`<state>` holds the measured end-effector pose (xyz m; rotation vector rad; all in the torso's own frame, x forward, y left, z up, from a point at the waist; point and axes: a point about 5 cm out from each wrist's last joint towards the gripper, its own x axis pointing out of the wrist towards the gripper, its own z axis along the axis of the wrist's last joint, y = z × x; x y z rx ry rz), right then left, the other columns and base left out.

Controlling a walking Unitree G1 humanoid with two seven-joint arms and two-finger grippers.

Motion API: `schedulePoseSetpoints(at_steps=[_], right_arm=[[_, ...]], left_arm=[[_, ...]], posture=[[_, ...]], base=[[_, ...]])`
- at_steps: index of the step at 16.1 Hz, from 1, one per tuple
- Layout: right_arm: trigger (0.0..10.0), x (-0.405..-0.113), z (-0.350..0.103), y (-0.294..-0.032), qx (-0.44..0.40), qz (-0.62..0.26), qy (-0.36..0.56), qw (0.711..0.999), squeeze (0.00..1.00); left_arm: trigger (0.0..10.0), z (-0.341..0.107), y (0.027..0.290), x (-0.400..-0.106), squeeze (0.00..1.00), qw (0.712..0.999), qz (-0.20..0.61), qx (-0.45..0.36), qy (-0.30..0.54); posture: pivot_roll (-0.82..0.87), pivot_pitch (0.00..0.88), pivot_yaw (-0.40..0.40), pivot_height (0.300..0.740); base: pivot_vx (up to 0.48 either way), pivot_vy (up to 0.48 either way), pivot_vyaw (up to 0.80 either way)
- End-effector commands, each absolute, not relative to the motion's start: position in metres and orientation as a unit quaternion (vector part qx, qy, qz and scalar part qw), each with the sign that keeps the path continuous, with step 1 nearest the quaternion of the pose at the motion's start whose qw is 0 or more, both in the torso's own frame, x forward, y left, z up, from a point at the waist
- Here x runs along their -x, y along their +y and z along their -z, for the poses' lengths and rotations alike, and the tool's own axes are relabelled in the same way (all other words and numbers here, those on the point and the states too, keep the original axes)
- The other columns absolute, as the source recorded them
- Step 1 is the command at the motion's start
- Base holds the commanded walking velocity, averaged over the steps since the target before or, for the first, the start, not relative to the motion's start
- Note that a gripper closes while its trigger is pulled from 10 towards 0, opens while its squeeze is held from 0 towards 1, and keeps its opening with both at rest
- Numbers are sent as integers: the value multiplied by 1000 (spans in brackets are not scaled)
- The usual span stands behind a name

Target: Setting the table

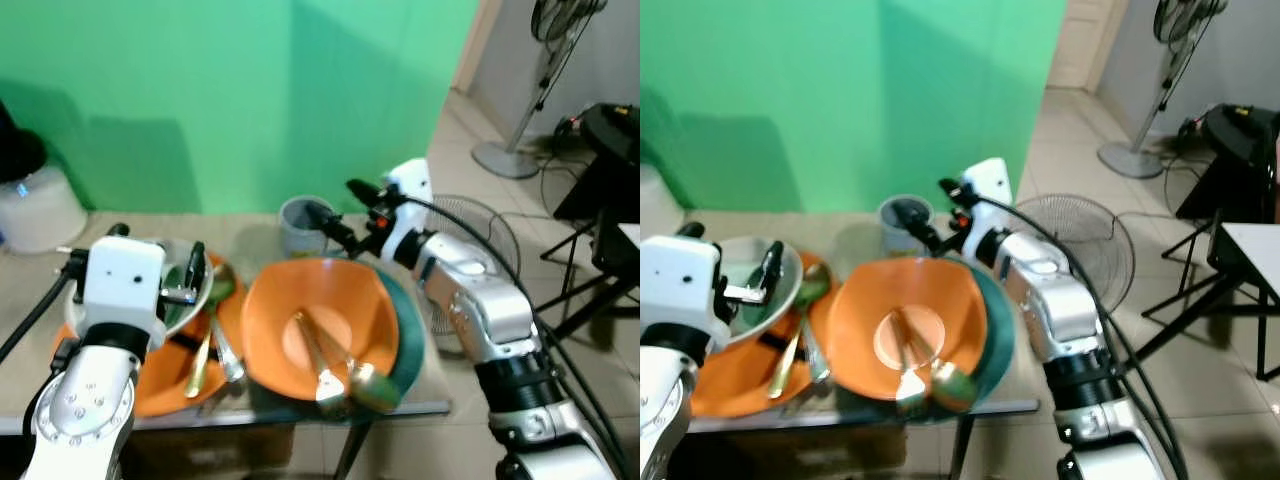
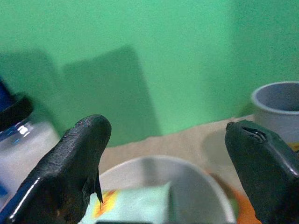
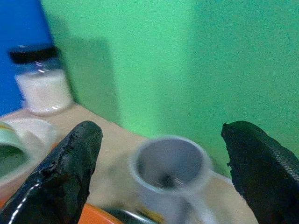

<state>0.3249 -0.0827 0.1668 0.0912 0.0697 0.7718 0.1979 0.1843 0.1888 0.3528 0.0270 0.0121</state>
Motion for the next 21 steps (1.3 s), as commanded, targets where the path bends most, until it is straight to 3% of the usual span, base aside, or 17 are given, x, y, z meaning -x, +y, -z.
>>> schedulePoseSetpoints(at_steps=[1,5,6,11,12,16,17,18,19,20,21], right_arm=[[10000,-333,-165,-92,-41,-358,36,932,0],[10000,-352,-166,-101,-14,-367,39,929,0],[10000,-362,-165,-113,11,-383,56,922,0],[10000,-370,-158,-113,49,-425,85,900,0],[10000,-371,-151,-109,69,-449,104,885,0],[10000,-373,-142,-98,120,-460,118,872,0],[8314,-375,-143,-97,118,-452,117,876,0],[3882,-376,-144,-95,122,-454,118,875,0],[3490,-377,-145,-94,127,-454,118,874,0],[2118,-378,-146,-94,128,-452,121,875,0],[1373,-379,-146,-95,126,-449,124,876,0]], left_arm=[[10000,-190,174,-202,0,984,36,-172,13],[10000,-198,160,-209,0,980,141,-137,9],[10000,-201,155,-210,0,969,219,-113,17],[10000,-204,148,-207,0,937,331,-102,39],[10000,-199,151,-202,0,920,370,-112,69],[10000,-197,149,-193,0,905,402,-107,93],[10000,-197,149,-192,0,904,403,-105,93],[10000,-197,149,-191,0,903,406,-103,95],[10000,-196,149,-189,0,901,409,-102,99],[10000,-196,149,-188,0,900,411,-102,101],[10000,-196,149,-187,0,900,412,-101,102]], posture=[[69,0,-23,740],[64,0,-16,740],[50,0,-7,740],[35,0,0,740],[33,0,0,740],[37,0,-4,740],[38,0,-6,740],[41,0,-9,740],[43,0,-13,740],[43,0,-14,740],[43,0,-18,740]], base=[[240,0,0],[0,0,0],[0,0,0],[0,0,0],[0,0,0],[0,0,0],[0,0,0],[0,0,0],[0,0,0],[0,0,0],[0,0,0]])
